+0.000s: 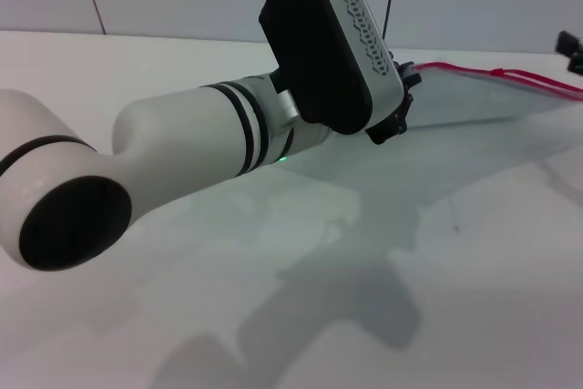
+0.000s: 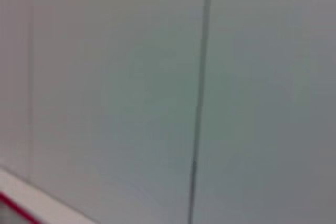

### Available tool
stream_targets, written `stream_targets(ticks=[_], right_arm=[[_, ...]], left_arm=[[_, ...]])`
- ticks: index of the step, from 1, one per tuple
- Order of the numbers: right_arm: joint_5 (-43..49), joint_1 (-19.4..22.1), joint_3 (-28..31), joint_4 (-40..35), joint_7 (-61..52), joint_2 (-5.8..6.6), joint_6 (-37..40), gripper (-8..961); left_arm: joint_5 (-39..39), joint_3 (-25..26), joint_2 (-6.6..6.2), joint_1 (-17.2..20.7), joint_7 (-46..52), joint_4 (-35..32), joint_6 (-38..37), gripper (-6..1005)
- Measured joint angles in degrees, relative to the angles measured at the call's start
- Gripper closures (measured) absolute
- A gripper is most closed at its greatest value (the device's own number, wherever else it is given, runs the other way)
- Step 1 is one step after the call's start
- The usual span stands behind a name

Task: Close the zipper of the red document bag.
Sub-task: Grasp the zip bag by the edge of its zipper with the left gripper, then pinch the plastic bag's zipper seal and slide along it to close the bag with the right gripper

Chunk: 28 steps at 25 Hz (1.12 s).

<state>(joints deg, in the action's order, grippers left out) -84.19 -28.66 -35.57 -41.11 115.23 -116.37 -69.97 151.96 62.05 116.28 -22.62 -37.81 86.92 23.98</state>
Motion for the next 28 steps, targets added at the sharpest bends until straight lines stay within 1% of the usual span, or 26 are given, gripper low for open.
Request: stream_targets(ticks=[4,15,20,28], right_arm=[[1.66,0.22,-4.3,-2.77,-0.45,0.01,-1.11,76],[8.08,0.27,-12.22,-10.71,-2.92,-0.17,-0.77,92],[9.01,0.31,-13.61,-11.63,-3.39,-0.17,-1.08,180],[8.96,0.26,-14.26,-11.76,-4.1,-0.17,-3.68,182]], left_arm=[[0.0,0.0,0.0,0.03,-0.12,0.0,0.26,938],[0.01,0.0,0.0,-0.07,-0.17,-0.04,0.8,936],[0.01,-0.08,0.0,-0.18,-0.16,-0.14,0.81,935],[0.01,-0.23,0.0,-0.37,-0.16,-0.76,0.81,934]])
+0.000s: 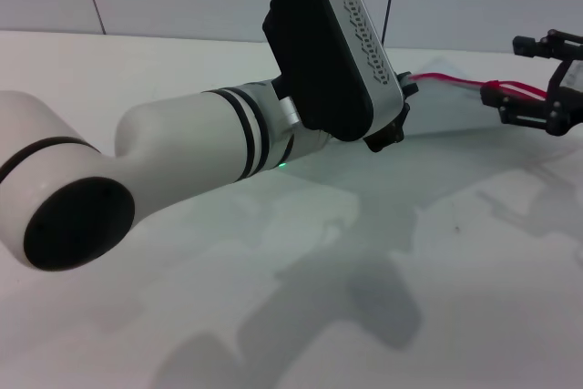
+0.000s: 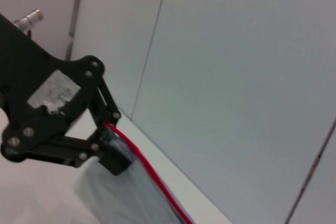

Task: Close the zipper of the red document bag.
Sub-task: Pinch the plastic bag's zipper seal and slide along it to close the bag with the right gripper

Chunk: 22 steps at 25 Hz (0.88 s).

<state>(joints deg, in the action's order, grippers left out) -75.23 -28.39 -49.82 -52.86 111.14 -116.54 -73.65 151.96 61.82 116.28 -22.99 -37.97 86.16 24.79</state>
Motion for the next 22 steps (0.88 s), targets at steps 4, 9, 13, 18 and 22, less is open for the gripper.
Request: stream_targets(ticks=[4,9,13,18,22], right_arm=[[-0.27,0.0,-1.93,-0.03,-0.02,0.0,-0.06,183],[-0.44,-0.24,-3.01,0.03,-0.04,0.0,0.37,184],[-0.45,-0.32,-3.07,0.16,-0.04,0.0,0.96,185],[-0.27,-0.43,-3.09,0.27,0.03,0.0,1.13,213],[0.03,-0.51,-3.09,0.5,0.11,0.05,1.58,267]], left_arm=[[0.0,-0.05,0.0,-0.03,0.0,-0.03,0.0,934],[0.0,-0.04,0.0,-0.04,0.0,-0.03,-0.03,933],[0.0,-0.05,0.0,-0.04,0.0,-0.03,-0.28,932],[0.0,-0.11,0.0,-0.03,0.0,-0.03,-0.44,931],[0.18,-0.28,0.0,-0.05,0.0,0.04,-0.44,931]])
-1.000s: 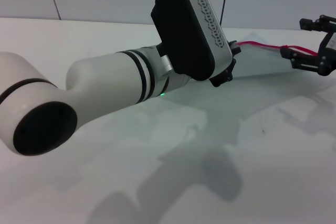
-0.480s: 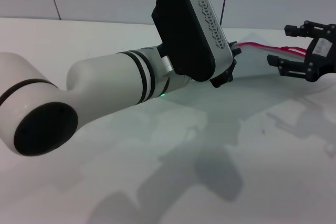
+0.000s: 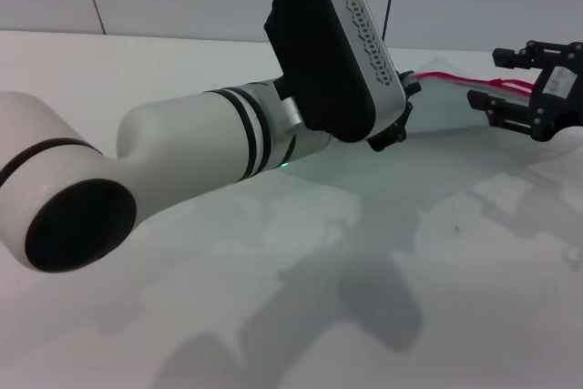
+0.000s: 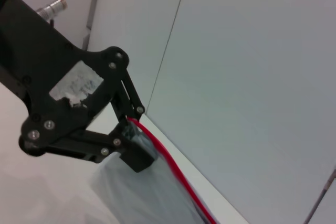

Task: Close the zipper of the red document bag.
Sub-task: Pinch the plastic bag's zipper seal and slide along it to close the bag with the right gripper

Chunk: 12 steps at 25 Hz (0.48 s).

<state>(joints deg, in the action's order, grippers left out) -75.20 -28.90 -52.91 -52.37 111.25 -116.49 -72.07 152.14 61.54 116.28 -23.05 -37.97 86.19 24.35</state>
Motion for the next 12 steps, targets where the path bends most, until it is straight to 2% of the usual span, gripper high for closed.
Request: stream_targets(ticks=[12], right_arm=[[0.7,-0.19,-0.76,0.17,-0.17,0.2,0.56,450]], left_arm=[[0.17,-0.02,0.0,-0.07,0.0,0.21,0.0,929]])
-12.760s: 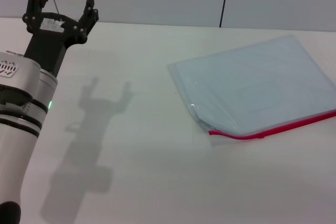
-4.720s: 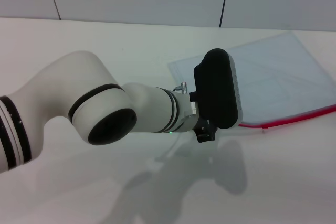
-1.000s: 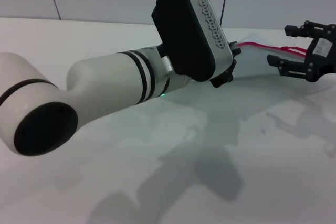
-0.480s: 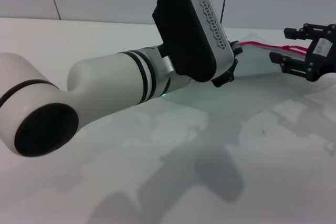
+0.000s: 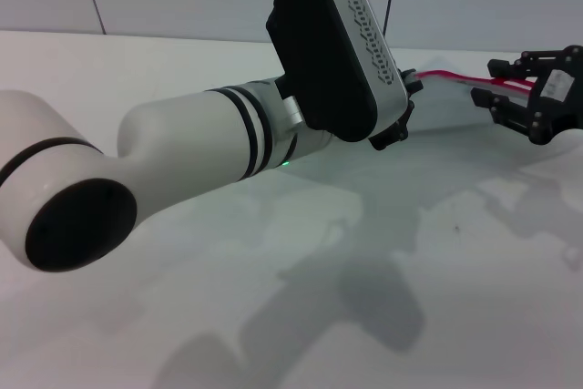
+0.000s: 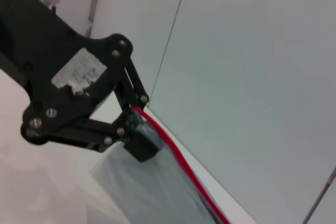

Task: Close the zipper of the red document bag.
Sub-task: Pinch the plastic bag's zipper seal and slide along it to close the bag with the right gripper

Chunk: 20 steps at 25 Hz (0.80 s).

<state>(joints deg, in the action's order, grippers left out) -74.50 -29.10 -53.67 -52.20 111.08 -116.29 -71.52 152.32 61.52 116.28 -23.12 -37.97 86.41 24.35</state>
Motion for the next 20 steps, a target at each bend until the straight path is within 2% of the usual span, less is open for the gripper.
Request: stream_targets(ticks=[6,12,20], right_arm=[[0.06,0.0,0.11,0.0,0.02,0.01,0.36,603],[0.06,0.0,0.41,0.0,0.21,0.01,0.42,717],[-0.28,0.0,0.28,0.0,0.33,-0.06,0.42,770]], left_arm=[[-0.01,0.12,0.0,0.14,0.0,0.09,-0.01,928],[-0.24,0.35,0.0,0.32,0.0,0.17,-0.02,927],[-0.27,0.33,0.0,0.08,0.0,0.0,-0.02,926]])
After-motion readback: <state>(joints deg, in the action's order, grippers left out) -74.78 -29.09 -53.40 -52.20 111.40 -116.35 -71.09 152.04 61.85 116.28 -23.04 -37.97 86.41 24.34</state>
